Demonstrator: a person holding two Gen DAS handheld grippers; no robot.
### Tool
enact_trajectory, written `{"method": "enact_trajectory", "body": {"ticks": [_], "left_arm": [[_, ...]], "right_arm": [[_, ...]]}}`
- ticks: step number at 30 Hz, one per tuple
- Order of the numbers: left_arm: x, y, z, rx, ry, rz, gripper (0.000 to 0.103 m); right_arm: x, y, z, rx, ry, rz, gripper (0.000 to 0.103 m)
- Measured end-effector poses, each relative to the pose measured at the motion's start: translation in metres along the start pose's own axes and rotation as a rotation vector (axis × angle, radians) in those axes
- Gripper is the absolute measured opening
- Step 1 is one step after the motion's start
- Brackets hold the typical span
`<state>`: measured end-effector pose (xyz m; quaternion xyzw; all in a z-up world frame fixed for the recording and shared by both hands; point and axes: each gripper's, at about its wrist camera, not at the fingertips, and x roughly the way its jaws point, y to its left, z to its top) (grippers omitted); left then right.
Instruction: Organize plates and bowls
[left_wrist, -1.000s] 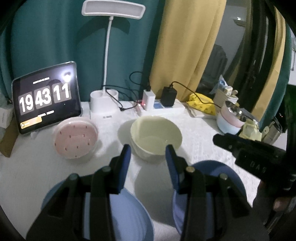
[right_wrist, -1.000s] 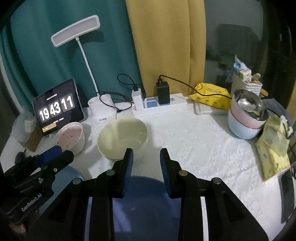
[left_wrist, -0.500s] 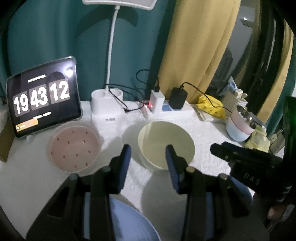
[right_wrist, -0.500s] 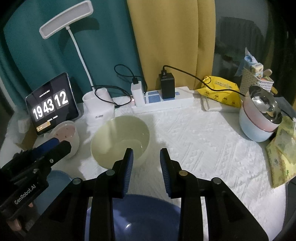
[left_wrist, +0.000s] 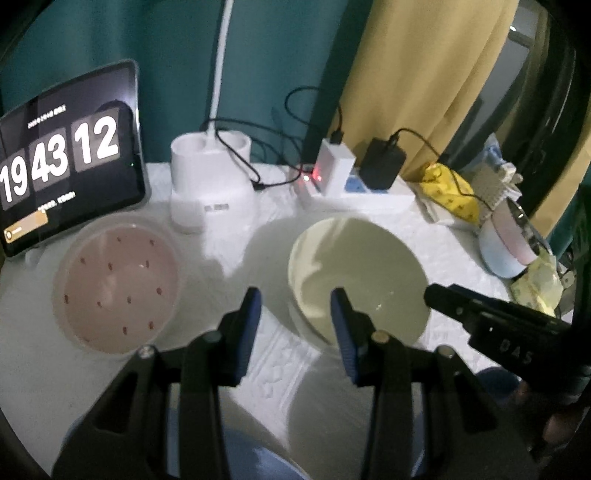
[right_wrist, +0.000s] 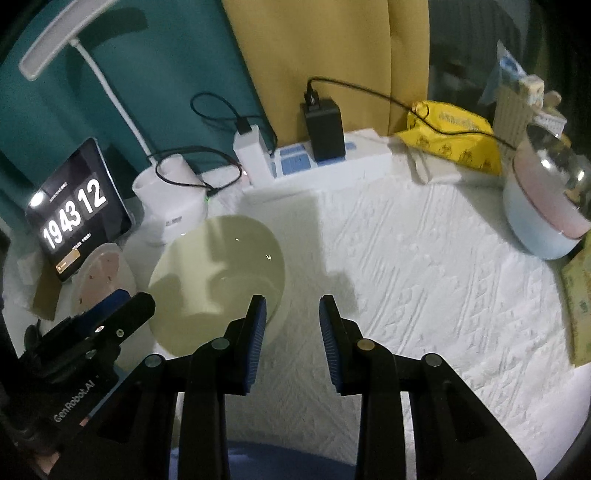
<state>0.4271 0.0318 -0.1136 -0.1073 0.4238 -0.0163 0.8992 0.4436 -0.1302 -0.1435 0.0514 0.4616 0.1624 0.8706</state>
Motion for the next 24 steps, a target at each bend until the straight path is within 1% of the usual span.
{"method": "enact_trajectory", "body": {"ticks": [5, 11, 13, 16, 18, 20, 24], "left_arm": [[0.017, 0.0, -0.001, -0.002, 0.053, 0.0, 0.04], [0.028, -0.007, -0.002, 0.015, 0.089, 0.003, 0.04], [0.032, -0.008, -0.001, 0.023, 0.092, 0.013, 0.04], [0.035, -0.007, -0.001, 0.019, 0.098, -0.003, 0.04], [0.035, -0.009, -0.002, 0.027, 0.093, 0.001, 0.039], [0.035, -0.011, -0.003, 0.038, 0.092, -0.007, 0.034], [0.033, -0.015, -0.005, 0.063, 0.077, 0.025, 0.032]], "right_arm": [[0.011, 0.002, 0.0, 0.007, 0.032, 0.021, 0.031], [0.027, 0.009, -0.002, 0.0, 0.078, 0.083, 0.031], [0.028, 0.01, -0.002, -0.006, 0.075, 0.077, 0.031], [0.028, 0.01, -0.002, -0.008, 0.065, 0.084, 0.032], [0.027, 0.011, -0.003, -0.017, 0.056, 0.078, 0.031], [0.026, 0.012, -0.004, -0.021, 0.049, 0.074, 0.029], [0.024, 0.014, -0.006, -0.026, 0.035, 0.061, 0.026]]}}
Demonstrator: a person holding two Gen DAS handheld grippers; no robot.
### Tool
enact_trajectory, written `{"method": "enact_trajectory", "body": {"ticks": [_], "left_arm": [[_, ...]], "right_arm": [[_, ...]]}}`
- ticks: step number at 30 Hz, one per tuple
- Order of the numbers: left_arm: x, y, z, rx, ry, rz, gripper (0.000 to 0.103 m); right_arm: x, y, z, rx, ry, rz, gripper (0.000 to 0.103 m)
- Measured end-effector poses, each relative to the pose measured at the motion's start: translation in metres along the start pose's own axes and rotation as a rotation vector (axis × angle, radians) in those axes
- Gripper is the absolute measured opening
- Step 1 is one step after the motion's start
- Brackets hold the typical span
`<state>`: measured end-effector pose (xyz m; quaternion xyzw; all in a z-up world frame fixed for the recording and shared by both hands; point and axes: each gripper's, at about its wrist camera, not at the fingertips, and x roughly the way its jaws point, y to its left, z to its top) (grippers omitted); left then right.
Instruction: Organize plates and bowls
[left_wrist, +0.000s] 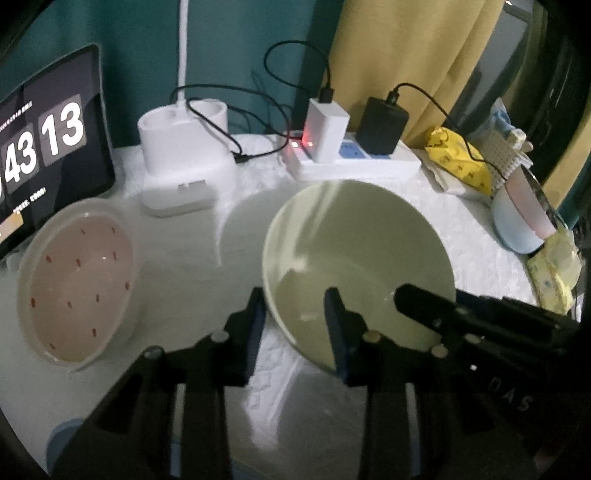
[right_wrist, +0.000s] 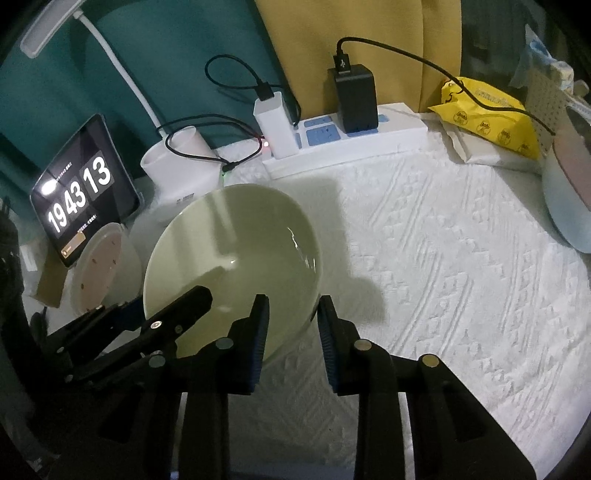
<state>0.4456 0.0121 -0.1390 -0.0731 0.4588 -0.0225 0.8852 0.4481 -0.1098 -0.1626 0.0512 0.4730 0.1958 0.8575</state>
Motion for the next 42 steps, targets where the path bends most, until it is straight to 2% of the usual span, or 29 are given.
{"method": "enact_trajectory", "body": {"ticks": [14, 21, 42], "left_arm": [[-0.026, 0.002, -0.002, -0.026, -0.052, -0.015, 0.03], [-0.052, -0.005, -0.003, -0.01, -0.11, -0.013, 0.03], [-0.12, -0.02, -0.021, 0.017, -0.201, -0.044, 0.03]], "right_arm": [[-0.026, 0.005, -0.008, -0.011, -0.067, 0.017, 0.024], [-0.049, 0.009, -0.01, -0.017, -0.116, 0.024, 0.024], [-0.118, 0.022, -0.037, -0.029, -0.219, 0.011, 0.024]]}}
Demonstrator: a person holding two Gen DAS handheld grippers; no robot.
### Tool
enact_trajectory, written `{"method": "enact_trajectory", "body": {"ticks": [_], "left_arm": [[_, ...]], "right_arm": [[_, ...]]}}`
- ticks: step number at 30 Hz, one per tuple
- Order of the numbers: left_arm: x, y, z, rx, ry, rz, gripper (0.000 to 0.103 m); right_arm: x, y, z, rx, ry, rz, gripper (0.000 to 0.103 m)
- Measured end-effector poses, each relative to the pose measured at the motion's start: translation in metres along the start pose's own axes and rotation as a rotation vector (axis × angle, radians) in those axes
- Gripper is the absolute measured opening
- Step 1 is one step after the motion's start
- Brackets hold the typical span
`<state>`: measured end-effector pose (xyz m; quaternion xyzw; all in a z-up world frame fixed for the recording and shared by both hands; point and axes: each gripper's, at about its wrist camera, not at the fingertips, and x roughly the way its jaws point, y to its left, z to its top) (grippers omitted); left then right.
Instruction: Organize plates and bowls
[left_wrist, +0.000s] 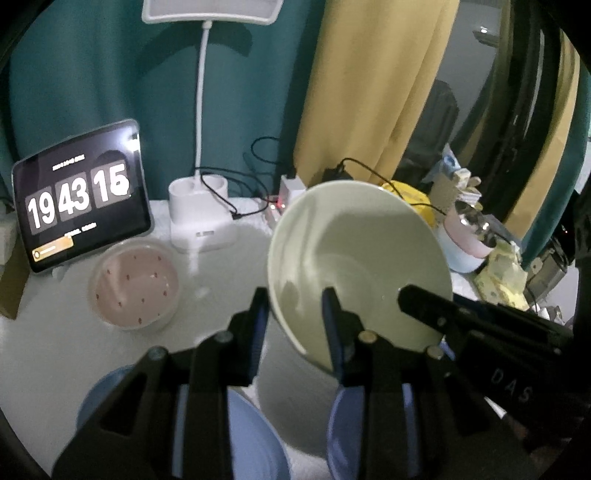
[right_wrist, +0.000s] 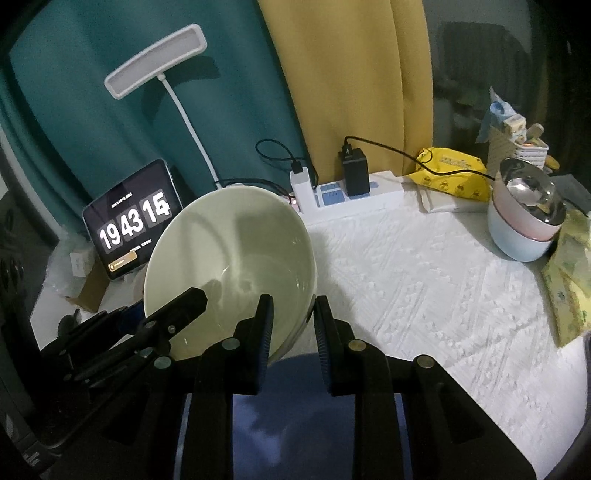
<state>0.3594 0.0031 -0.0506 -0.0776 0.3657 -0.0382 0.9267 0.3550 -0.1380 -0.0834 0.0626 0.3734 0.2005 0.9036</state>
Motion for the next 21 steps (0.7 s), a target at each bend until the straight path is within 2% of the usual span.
{"method": "enact_trajectory", "body": {"ticks": [21], "left_arm": [[-0.037, -0.033, -0.028, 0.041, -0.004, -0.027, 0.03]], "right_arm": [[-0.048, -0.014, -0.036, 0.041, -0.026, -0.014, 0.024]]}}
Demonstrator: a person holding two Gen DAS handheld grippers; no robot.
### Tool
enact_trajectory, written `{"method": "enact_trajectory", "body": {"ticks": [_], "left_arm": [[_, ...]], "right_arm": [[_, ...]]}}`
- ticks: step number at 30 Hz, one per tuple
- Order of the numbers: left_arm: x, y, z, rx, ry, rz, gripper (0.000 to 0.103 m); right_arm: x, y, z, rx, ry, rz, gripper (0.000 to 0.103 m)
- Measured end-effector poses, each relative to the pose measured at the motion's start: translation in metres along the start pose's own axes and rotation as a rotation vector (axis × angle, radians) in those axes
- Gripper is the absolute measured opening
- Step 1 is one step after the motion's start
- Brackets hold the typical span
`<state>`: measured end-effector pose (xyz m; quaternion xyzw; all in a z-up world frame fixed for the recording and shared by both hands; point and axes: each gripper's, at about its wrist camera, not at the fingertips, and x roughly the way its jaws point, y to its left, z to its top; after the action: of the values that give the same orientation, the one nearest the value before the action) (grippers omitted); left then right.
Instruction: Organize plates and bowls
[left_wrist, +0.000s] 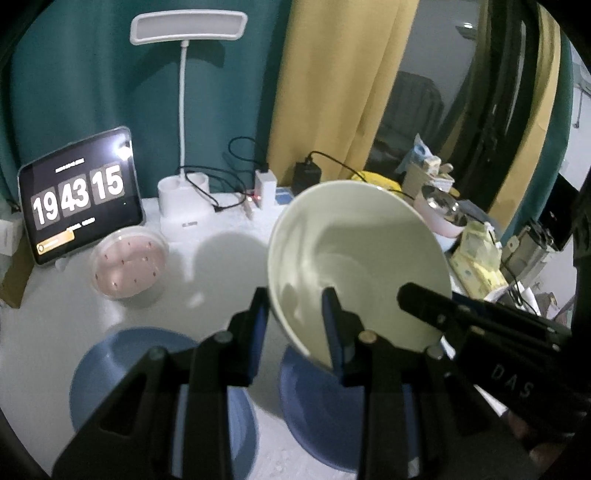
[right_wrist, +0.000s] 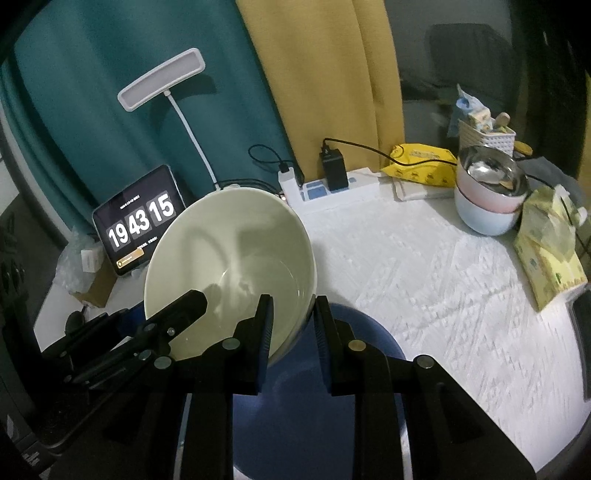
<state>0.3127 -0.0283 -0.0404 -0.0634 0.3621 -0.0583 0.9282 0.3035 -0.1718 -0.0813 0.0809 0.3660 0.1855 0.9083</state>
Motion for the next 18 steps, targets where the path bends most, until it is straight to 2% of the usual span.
{"method": "enact_trajectory", "body": {"ticks": [18], "left_arm": [[0.011, -0.028, -0.045, 0.032, 0.091, -0.012, 0.03]], "right_arm": [[-0.001, -0.035, -0.047, 0.066, 0.062, -0.017, 0.024]]}}
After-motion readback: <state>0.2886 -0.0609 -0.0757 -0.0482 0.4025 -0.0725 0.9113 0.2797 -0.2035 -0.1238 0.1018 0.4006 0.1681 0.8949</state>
